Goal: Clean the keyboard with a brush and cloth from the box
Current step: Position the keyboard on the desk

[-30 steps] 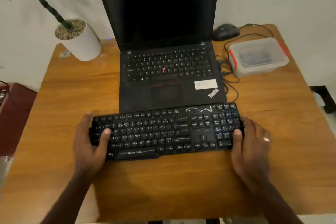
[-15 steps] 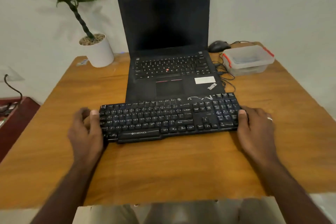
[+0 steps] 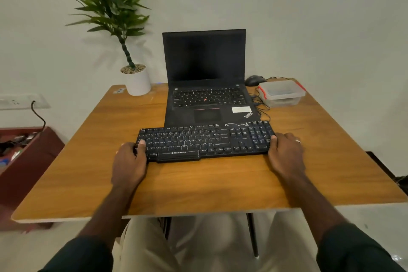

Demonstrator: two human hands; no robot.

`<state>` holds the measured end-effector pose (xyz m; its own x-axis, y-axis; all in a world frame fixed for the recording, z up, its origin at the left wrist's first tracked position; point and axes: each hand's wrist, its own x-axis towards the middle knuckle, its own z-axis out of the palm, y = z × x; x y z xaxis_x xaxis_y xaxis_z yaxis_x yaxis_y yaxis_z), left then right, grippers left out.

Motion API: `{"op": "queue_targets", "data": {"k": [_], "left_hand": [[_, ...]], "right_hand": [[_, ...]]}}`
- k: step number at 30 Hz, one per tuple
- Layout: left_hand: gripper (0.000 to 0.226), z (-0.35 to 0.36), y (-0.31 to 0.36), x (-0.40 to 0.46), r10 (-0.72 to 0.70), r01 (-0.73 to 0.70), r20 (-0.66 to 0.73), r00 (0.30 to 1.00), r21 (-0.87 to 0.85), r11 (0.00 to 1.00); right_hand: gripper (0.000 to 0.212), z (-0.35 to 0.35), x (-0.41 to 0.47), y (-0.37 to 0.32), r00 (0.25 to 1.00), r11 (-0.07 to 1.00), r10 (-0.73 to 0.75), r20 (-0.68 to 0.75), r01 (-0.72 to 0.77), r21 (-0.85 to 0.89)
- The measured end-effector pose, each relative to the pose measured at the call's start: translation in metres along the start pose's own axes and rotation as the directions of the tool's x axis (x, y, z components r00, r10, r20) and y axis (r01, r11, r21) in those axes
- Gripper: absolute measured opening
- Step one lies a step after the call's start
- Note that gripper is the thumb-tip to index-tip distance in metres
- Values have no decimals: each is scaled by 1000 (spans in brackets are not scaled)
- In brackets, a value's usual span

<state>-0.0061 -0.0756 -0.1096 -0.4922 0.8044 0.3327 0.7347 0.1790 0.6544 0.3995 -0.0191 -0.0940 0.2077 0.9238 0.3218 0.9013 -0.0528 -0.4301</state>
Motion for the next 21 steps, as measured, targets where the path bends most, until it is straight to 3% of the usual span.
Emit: {"op": "queue_targets", "data": {"k": [12,21], "left_hand": [[47,3,4,-2,22,-24,32,999,78,997],[56,6,5,4,32,-35,26,999,95,995]], "right_hand": [[43,1,4,3,1000,999,-22,17,22,-32],[51,5,11,-3,999,1000,-3,50,4,-23]]}}
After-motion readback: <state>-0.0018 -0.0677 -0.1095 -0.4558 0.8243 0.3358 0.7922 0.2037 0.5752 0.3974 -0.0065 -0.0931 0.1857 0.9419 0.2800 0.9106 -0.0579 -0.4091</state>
